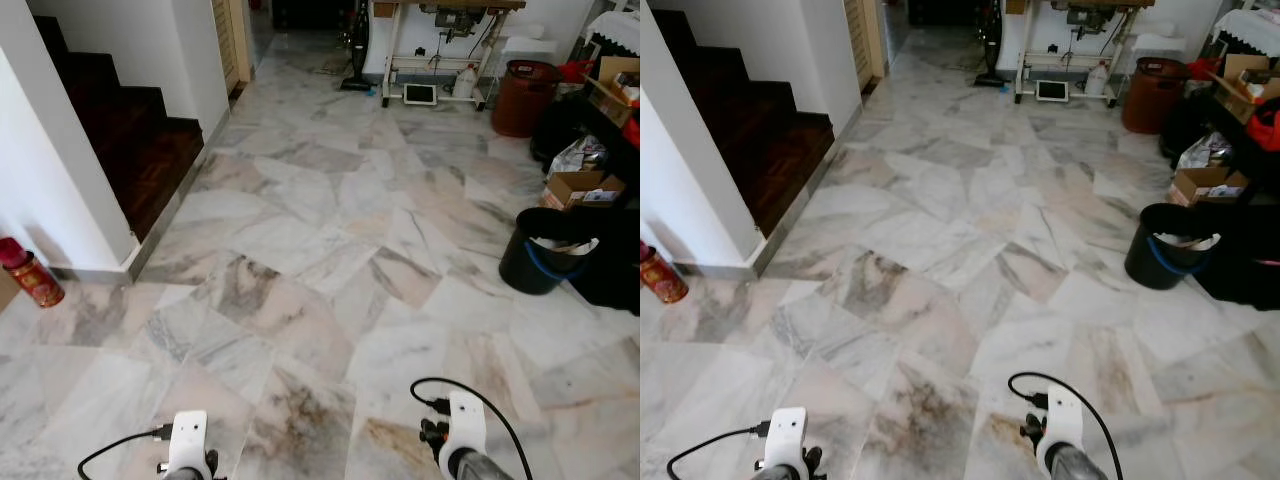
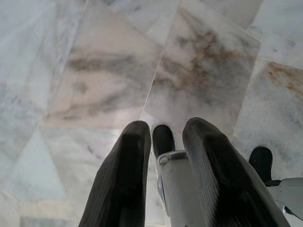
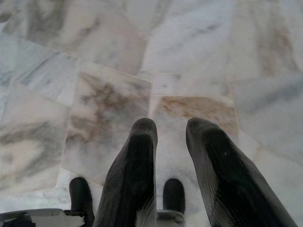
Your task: Setting the table
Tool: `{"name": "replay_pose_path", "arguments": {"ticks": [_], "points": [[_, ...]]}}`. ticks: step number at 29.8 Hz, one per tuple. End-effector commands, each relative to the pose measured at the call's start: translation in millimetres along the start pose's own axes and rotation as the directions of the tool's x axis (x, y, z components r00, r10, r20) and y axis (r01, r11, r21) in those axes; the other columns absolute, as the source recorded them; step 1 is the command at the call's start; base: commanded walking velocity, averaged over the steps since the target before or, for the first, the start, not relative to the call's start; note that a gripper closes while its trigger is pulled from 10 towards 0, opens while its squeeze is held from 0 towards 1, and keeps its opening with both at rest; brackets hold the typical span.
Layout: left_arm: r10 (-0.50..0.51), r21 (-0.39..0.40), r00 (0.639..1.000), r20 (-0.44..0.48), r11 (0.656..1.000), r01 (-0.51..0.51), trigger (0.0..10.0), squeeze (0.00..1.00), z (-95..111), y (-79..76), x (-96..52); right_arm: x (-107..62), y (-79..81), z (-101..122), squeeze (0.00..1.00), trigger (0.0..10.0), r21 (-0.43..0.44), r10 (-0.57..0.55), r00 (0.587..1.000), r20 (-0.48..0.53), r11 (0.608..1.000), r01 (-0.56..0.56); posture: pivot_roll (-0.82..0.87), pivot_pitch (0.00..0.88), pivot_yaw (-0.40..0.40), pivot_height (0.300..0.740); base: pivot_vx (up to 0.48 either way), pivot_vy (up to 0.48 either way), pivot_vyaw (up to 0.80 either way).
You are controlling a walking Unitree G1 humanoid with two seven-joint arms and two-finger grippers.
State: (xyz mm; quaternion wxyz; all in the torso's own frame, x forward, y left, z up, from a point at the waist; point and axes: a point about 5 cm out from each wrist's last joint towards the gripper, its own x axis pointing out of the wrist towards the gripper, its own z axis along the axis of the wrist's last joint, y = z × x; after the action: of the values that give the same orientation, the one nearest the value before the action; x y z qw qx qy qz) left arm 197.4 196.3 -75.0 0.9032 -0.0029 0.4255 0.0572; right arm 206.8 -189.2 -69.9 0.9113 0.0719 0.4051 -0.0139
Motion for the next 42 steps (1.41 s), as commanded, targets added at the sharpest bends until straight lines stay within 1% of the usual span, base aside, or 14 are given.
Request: {"name": "replay_pose_path", "arguments": {"ticks": [1, 5, 14, 19, 24, 32, 36, 42], "points": [[0.011, -0.011, 1.0, 0.01, 1.0, -0.01, 10.0, 0.0, 2.5, 1.0, 0.4, -0.3, -2.3, -0.4, 0.0, 10.0, -0.002, -0.008, 1.0, -0.008, 1.0, 0.008, -0.01, 0.0, -0.015, 0.74, 0.0, 0.0, -0.68], [0.014, -0.013, 1.0, 0.011, 1.0, -0.013, 10.0, 0.0, 2.1, 1.4, 0.3, -0.1, -2.1, 0.2, 0.0, 10.0, -0.005, -0.007, 1.0, -0.009, 1.0, 0.007, -0.01, 0.0, -0.016, 0.74, 0.0, 0.0, -0.67], [0.02, 0.01, 1.0, 0.003, 1.0, -0.02, 10.0, 0.0, 0.5, 2.5, 0.0, 0.0, -2.3, 0.2, 0.0, 10.0, -0.022, -0.015, 1.0, -0.014, 1.0, 0.015, -0.01, 0.0, -0.019, 0.74, 0.0, 0.0, -0.66], [0.029, 0.035, 1.0, 0.001, 0.999, -0.029, 10.0, 0.0, -1.4, 3.9, -0.6, -0.3, -2.2, -1.5, 0.0, 10.0, -0.024, -0.02, 1.0, -0.017, 1.0, 0.02, -0.01, 0.0, -0.018, 0.74, 0.0, 0.0, -0.66], [0.035, 0.043, 0.999, -0.006, 0.998, -0.035, 10.0, 0.0, -3.8, 4.5, -1.1, -0.8, -3.1, -3.2, 0.0, 10.0, -0.03, -0.025, 0.999, -0.022, 0.999, 0.025, 0.0, 0.0, -0.022, 0.74, 0.0, -0.29, -0.66], [0.041, 0.046, 0.999, -0.015, 0.998, -0.04, 10.0, 0.0, -6.8, 5.4, -1.7, -1.2, -3.9, -4.3, 0.0, 10.0, -0.036, -0.031, 0.999, -0.024, 0.999, 0.03, -0.01, 0.0, -0.02, 0.74, 0.0, 0.0, -0.66], [0.042, 0.062, 0.999, -0.011, 0.997, -0.041, 10.0, 0.0, -6.3, 5.5, -1.7, -1.1, -3.5, -4.1, 0.0, 10.0, -0.04, -0.033, 0.999, -0.024, 0.999, 0.032, 0.0, 0.0, -0.022, 0.74, 0.0, 0.0, -0.66], [0.044, 0.066, 0.999, -0.01, 0.997, -0.044, 10.0, 0.0, -5.9, 5.2, -1.6, -0.7, -3.1, -3.0, 0.0, 10.0, -0.044, -0.035, 0.999, -0.021, 0.998, 0.034, -0.01, 0.0, -0.023, 0.74, 0.0, -0.443, -0.66]]}}
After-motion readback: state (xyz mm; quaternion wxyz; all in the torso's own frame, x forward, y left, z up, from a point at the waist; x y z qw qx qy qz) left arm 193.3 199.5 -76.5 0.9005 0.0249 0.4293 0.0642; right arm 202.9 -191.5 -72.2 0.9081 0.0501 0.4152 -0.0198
